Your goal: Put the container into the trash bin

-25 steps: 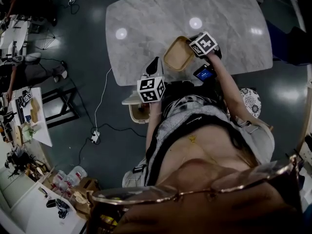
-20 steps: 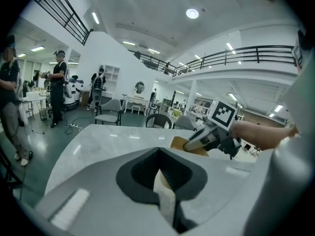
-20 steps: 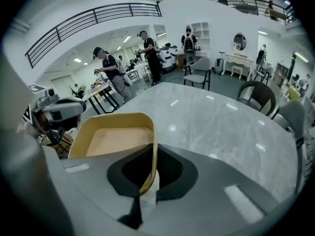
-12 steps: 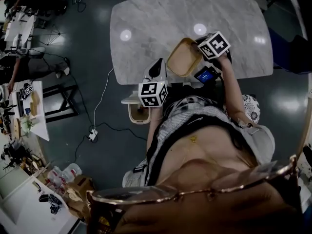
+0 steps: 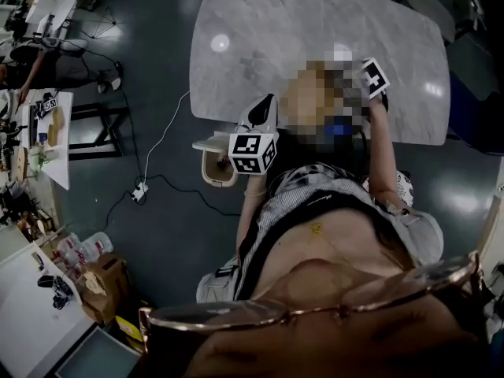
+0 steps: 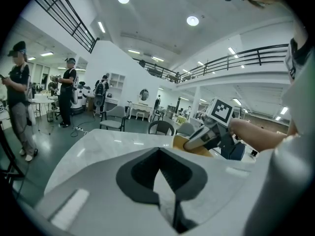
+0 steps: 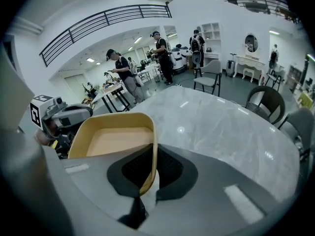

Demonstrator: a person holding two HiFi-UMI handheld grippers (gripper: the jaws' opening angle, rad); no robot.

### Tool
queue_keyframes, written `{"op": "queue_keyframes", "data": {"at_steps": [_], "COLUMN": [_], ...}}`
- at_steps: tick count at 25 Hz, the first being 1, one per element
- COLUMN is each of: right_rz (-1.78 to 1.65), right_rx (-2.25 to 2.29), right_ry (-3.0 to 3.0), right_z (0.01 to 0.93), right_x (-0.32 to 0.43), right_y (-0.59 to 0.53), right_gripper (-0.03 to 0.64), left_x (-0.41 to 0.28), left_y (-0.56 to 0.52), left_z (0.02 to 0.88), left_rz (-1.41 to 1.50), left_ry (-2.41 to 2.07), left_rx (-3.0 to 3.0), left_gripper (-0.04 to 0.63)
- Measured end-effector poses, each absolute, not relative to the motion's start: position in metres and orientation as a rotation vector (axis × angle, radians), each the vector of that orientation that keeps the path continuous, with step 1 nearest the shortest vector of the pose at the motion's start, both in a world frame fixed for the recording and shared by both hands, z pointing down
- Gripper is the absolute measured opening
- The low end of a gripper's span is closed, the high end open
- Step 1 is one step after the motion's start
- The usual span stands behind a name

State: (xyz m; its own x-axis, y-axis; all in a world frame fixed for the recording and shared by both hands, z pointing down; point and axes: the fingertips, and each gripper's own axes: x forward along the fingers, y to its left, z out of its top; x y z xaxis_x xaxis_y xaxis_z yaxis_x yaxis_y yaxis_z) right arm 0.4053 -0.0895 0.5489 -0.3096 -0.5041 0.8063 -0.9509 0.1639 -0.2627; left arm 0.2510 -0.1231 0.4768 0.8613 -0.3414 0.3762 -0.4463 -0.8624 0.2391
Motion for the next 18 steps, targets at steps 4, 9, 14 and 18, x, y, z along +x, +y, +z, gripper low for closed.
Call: {"op": "queue_keyframes", "data": {"at_steps": [4, 9, 14, 18], "right_rz": [1.028, 1.021, 1.019, 1.016], "right_rx": [1.330, 1.296, 1.280, 1.251], "right_ry": [-1.925, -1.968, -1.976, -1.963], "right_z": [0.550, 0.555, 0.561, 0.563], "right_x": [0.395, 0.384, 0.373, 0.355], "right_y": [-0.091, -0.092, -0.096, -0.107], "right_gripper": [0.029, 0.029, 0.029, 0.029], "left_x": [0.242, 0.234, 0.223, 0.200], "left_y": [-0.118, -0.114, -0.114, -0.123], "left_z": [0.477, 0.477, 0.477, 0.476], "left_rz": [0.457, 0.469, 0.452, 0.439], "left_ry": [-0.631, -0.646, -0.672, -0.705], "left_rx": [2.698, 2.694, 2.688, 2.679], "left_gripper": [0.002, 0.002, 0.002, 0.002]}}
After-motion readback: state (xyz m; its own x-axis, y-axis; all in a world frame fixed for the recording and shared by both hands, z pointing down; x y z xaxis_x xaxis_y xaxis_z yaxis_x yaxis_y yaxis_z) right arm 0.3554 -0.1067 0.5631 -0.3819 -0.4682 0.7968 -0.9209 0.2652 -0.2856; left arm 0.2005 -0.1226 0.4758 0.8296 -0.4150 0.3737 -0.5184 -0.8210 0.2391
